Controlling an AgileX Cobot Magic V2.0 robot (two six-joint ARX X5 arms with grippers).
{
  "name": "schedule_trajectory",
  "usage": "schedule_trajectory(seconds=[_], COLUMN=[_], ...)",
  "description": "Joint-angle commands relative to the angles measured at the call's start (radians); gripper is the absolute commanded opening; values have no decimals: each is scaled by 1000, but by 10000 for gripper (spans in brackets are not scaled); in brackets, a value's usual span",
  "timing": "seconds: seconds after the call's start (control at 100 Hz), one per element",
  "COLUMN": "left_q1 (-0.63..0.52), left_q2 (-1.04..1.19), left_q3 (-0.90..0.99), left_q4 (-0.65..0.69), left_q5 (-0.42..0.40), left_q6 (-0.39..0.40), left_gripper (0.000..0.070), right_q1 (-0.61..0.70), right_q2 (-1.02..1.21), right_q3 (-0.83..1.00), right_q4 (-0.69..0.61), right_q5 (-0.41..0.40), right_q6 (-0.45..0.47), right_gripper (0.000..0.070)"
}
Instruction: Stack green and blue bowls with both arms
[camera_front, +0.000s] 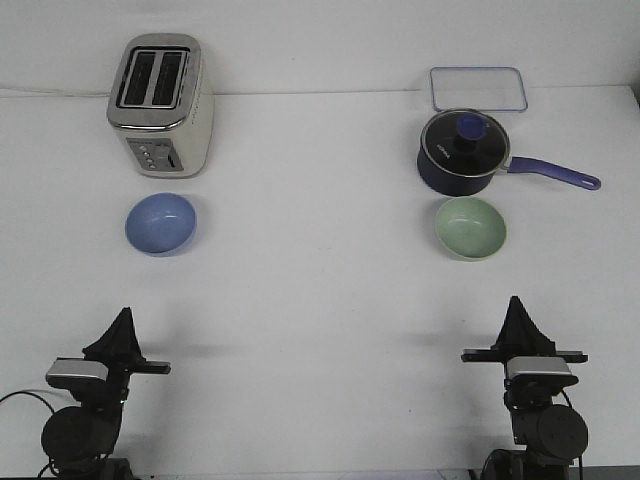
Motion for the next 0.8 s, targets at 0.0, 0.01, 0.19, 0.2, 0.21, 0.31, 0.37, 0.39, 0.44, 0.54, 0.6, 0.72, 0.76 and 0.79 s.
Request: schedule_trajectory(seconds=[0.0,0.01,0.19,0.2,0.21,0.31,0.37,0.39,0.44,0.54,0.6,0.72,0.76,0.79], left_q1=[-1,-1,-1,-1,-1,-1,-1,-1,-1,-1,-1,-1,-1,-1], left_q2=[-1,-1,-1,-1,-1,-1,-1,-1,-1,-1,-1,-1,-1,-1], left_q3=[-19,-19,-19,-19,-19,-19,-19,-19,-19,-19,-19,-19,-19,-19], left_q4=[10,10,10,10,10,10,10,10,10,10,10,10,10,10], left_q5=[1,1,1,1,1,1,1,1,1,1,1,1,1,1], left_q6=[5,5,5,5,5,5,5,5,5,5,5,5,5,5], left_gripper=[11,11,11,11,11,11,11,11,11,11,11,11,11,11], right_q1=[-1,-1,-1,-1,-1,-1,-1,-1,-1,-1,-1,-1,-1,-1], right_q2=[0,0,26,30,33,89,135,151,194,299,367,510,556,590], right_q3=[42,48,196,206,216,320,386,408,467,597,679,841,891,927], right_q4=[-10,-18,-227,-242,-253,-374,-441,-464,-526,-672,-766,-945,-997,-1032], right_q5=[14,17,25,25,24,24,21,21,20,20,21,22,22,22], right_q6=[13,13,10,10,10,10,10,10,10,10,10,15,18,18], right_gripper=[0,0,0,0,0,0,0,0,0,0,0,0,0,0])
